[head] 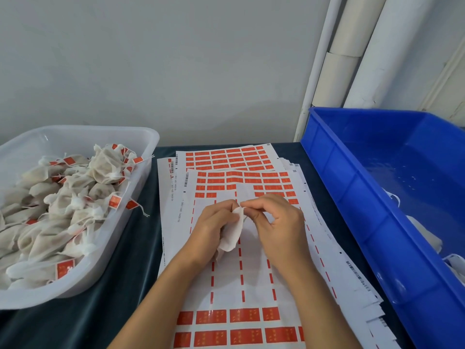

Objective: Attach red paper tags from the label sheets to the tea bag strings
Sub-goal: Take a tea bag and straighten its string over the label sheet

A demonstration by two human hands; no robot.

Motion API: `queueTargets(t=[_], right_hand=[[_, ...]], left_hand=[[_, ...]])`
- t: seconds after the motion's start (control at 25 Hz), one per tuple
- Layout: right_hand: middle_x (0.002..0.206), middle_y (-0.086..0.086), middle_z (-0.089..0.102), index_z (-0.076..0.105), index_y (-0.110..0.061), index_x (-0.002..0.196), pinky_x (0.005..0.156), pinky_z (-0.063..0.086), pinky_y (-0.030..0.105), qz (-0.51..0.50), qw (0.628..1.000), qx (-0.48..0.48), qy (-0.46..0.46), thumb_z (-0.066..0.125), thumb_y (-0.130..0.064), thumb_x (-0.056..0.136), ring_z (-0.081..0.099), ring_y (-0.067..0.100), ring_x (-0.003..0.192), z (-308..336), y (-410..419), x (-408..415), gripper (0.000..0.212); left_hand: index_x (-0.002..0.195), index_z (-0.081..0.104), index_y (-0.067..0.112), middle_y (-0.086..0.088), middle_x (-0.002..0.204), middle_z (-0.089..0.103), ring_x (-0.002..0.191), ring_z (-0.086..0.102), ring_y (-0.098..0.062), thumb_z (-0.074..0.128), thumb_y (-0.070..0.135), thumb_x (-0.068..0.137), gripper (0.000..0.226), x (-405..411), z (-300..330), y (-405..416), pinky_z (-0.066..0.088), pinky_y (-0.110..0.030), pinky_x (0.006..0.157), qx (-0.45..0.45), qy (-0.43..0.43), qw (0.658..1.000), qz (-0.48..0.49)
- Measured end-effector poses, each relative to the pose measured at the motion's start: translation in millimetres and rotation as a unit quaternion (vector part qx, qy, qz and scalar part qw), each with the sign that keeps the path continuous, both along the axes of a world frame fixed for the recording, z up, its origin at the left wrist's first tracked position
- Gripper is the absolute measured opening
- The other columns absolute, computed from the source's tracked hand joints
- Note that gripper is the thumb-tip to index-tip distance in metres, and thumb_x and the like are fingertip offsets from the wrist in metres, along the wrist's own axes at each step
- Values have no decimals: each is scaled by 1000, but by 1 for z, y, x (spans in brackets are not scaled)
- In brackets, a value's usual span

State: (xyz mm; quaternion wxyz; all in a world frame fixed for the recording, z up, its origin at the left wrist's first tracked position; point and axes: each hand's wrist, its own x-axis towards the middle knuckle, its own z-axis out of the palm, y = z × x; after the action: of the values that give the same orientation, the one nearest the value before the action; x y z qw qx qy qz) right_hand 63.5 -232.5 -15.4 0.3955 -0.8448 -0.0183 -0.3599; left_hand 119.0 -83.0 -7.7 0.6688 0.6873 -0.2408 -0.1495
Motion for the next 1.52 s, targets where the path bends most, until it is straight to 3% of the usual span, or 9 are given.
queueTargets(t=[0.12,0.36,0.52,0.68,0.8,0.96,1.08,1.24,1.52], right_hand=[[99,-6,74,77,-14,95,88,46,4,-88,996,-8,-29,80,-12,89,65,4,96,0,-1,0,7],[94,-10,66,68,-12,89,73,55,20,-197,976,69,-63,76,-7,91,68,10,86,3,-8,-4,10],[92,-5,67,64,-16,87,72,56,22,-233,967,95,-42,73,-8,94,69,12,85,1,-13,-3,14],[101,-15,69,65,-28,93,80,59,24,-169,972,159,49,70,-21,98,69,6,96,1,-20,2,9],[105,-23,69,66,-40,96,80,58,23,-135,963,222,72,67,-32,99,68,3,98,3,-25,1,8],[107,-20,69,65,-42,97,77,56,20,-139,961,229,60,66,-35,99,69,3,98,5,-22,1,8],[107,-16,70,66,-38,101,77,57,20,-170,955,239,50,63,-32,102,70,5,97,4,-25,1,6],[98,-32,68,65,-38,104,70,57,13,-181,944,275,8,58,-26,105,68,-7,96,8,-23,-1,14],[124,-30,63,66,-45,119,86,47,13,-15,972,223,75,55,-38,105,58,-8,118,7,-10,-1,19]], left_hand=[[73,65,16,-5,69,55,63,51,-13,44,28,89,28,0,-1,0,43,-22,59,42,-3,999,-30],[76,72,27,9,69,61,67,58,-12,35,43,95,45,-3,-2,0,45,-19,67,136,-68,988,-40],[76,74,32,7,65,58,60,54,-7,48,58,94,41,-5,1,-3,44,-19,63,148,-36,987,-56],[79,75,30,7,66,60,60,56,-8,54,54,95,36,-7,2,-1,47,-19,63,145,-39,987,-48],[79,73,26,4,81,69,82,68,-17,43,57,96,46,-7,4,4,52,-25,84,118,-10,993,-25],[86,70,17,10,94,71,97,67,-7,38,57,95,52,-10,9,1,45,-21,90,94,14,995,-12],[81,67,20,-9,108,72,107,67,-25,41,47,109,47,-12,10,2,52,-40,103,61,36,997,-2],[76,65,16,-19,94,67,90,64,-24,36,32,113,50,-9,9,5,50,-49,104,55,36,998,-10],[70,62,15,-3,76,63,77,59,-16,39,39,107,49,-5,6,8,51,-33,88,44,41,998,-22]])
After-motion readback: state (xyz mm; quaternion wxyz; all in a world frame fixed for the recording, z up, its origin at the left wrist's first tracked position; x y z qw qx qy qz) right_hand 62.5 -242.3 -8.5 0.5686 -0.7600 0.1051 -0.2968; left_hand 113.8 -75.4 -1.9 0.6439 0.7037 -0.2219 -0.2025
